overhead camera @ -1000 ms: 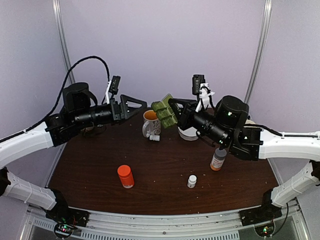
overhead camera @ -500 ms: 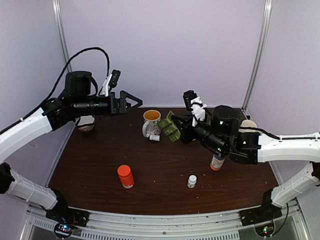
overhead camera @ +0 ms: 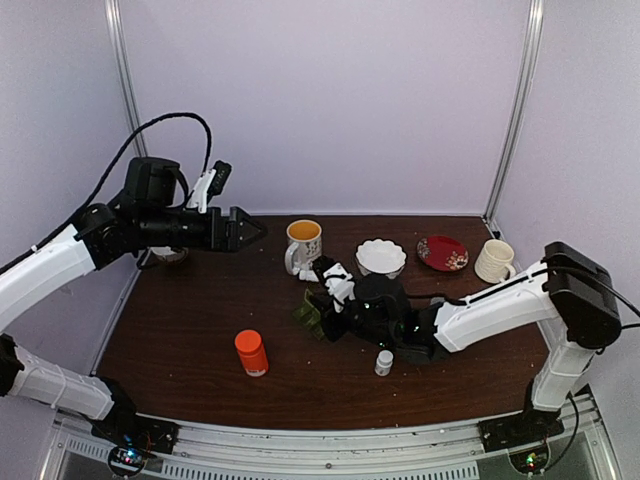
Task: Sort the pills into containers
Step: Place the pill container at the center of the board.
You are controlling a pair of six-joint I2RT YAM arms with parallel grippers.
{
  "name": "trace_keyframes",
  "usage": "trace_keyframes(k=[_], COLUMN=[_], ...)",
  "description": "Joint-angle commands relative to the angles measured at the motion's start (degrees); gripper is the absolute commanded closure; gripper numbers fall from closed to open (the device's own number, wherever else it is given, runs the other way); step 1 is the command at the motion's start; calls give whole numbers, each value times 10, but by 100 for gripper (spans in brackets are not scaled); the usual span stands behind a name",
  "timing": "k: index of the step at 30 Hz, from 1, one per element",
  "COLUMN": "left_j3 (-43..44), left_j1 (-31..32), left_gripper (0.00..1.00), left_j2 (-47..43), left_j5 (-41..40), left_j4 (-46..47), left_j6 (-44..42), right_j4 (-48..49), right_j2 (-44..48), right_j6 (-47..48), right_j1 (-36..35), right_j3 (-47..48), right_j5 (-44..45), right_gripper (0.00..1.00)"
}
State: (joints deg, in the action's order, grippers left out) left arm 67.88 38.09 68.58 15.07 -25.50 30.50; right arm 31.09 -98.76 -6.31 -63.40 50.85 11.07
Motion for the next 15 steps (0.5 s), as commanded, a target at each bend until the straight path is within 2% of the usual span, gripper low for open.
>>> trace_keyframes(k=[1, 7, 15], left_j3=[-11, -25, -37], left_j1=[-1, -2, -1], left_gripper=[7, 7, 6], left_j2=[-25, -29, -33], left_j5=[-32, -42, -40], left_j4=[-3, -7, -1], left_j6=[-25, -28, -24], right_j4=[98, 134, 138], right_j2=[-53, -116, -154], right_j6=[-19, -36, -33], right_j1=[-8, -14, -17], right_j3=[7, 14, 15], right_j5=[51, 69, 101], right_gripper=[100, 100, 100])
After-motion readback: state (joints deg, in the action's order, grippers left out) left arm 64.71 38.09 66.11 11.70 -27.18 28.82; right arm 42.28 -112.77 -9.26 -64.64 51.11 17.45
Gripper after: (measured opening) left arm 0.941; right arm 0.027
